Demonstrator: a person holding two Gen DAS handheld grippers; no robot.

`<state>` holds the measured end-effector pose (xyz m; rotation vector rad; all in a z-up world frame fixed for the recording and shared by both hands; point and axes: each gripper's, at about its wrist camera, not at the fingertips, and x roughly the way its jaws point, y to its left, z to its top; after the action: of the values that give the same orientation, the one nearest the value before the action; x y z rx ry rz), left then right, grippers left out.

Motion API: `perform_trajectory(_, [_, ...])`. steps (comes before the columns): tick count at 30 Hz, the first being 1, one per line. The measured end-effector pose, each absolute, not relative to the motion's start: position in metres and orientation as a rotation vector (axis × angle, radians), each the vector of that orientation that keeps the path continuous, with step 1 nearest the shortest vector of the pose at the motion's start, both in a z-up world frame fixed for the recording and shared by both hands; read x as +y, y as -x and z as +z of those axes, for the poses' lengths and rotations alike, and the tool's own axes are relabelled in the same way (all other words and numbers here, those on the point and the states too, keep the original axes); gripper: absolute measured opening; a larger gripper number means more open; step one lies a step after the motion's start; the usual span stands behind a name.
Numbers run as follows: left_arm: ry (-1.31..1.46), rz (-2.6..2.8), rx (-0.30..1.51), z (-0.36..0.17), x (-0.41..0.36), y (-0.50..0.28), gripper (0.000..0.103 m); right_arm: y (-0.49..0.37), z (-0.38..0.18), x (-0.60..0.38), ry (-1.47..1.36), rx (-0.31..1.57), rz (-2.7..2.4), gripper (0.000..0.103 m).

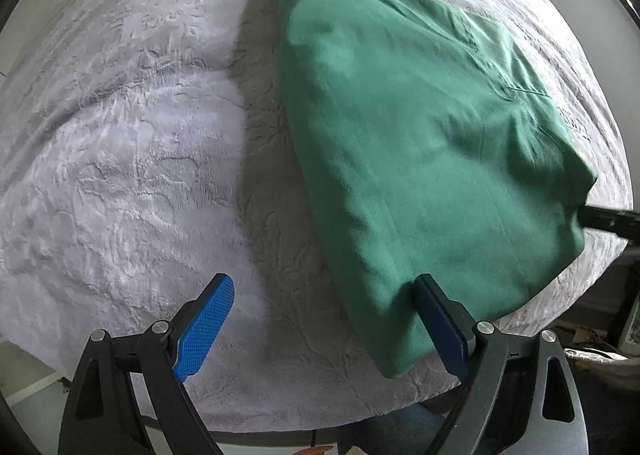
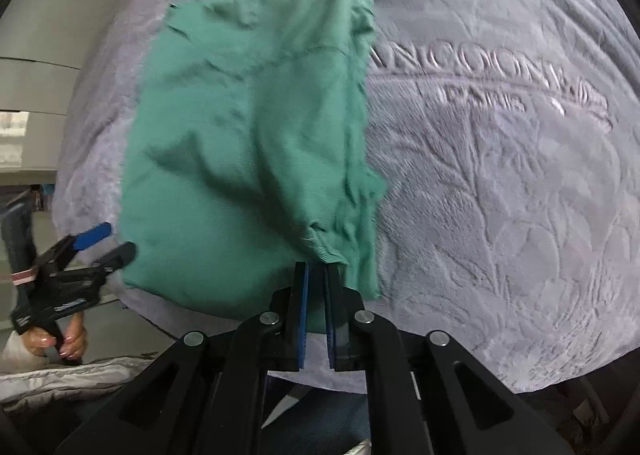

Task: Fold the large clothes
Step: 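Withdraw both grippers from the folded jacket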

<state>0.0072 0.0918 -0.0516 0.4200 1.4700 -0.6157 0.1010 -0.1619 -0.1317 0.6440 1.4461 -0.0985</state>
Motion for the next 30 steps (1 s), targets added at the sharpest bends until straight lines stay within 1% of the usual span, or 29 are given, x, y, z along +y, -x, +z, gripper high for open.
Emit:
perform_trajectory(3, [-0.422, -0.61, 1.472, -0.051, 0.09, -0.008, 0.092, -0.106, -0.12, -0.164, -0.618, 1.397, -0.113, 0.008])
perform_trajectory(6, [-0.422, -0.599, 1.47, -0.049, 0.087, -0.011, 0.092, -0.106, -0.131, -0.176, -0.618, 1.43, -0.226, 0.009])
perform_trajectory(9, [-0.415, -0.57, 1.453, -0.041, 0.088, -0.018, 0.092, -0.097, -0.139, -0.195, -0.741, 1.442, -0.273, 0.009])
perform_trajectory(13, [-0.385, -0.516, 1.42, -0.025, 0.087, -0.031, 0.092, -0.093, -0.118, -0.205, -0.734, 1.396, -0.265, 0.009])
perform_trajectory(15, [-0.373, -0.496, 1.413, -0.018, 0.082, -0.038, 0.092, -0.099, -0.105, -0.206, -0.719, 1.367, -0.268, 0.011])
perform_trajectory(16, [-0.368, -0.488, 1.407, -0.014, 0.079, -0.041, 0.092, -0.104, -0.1, -0.207, -0.711, 1.354, -0.274, 0.021])
perform_trajectory(17, [-0.365, -0.485, 1.404, -0.012, 0.077, -0.044, 0.092, -0.109, -0.095, -0.204, -0.702, 1.349, -0.278, 0.045])
perform_trajectory(19, [-0.362, -0.474, 1.393, -0.006, 0.071, -0.047, 0.092, -0.118, -0.088, -0.201, -0.672, 1.337, -0.287, 0.074])
perform_trajectory(22, [-0.359, -0.469, 1.384, 0.001, 0.066, -0.05, 0.092, -0.13, -0.083, -0.19, -0.624, 1.334, -0.28, 0.074])
perform_trajectory(25, [-0.37, -0.453, 1.368, 0.005, 0.062, -0.048, 0.092, -0.142, -0.083, -0.182, -0.61, 1.351, -0.287, 0.082])
perform_trajectory(27, [-0.381, -0.441, 1.36, 0.007, 0.06, -0.046, 0.092, -0.145, -0.081, -0.177, -0.602, 1.352, -0.297, 0.084])
perform_trajectory(30, [-0.381, -0.432, 1.365, 0.008, 0.059, -0.046, 0.092, -0.148, -0.084, -0.177, -0.59, 1.374, -0.32, 0.098])
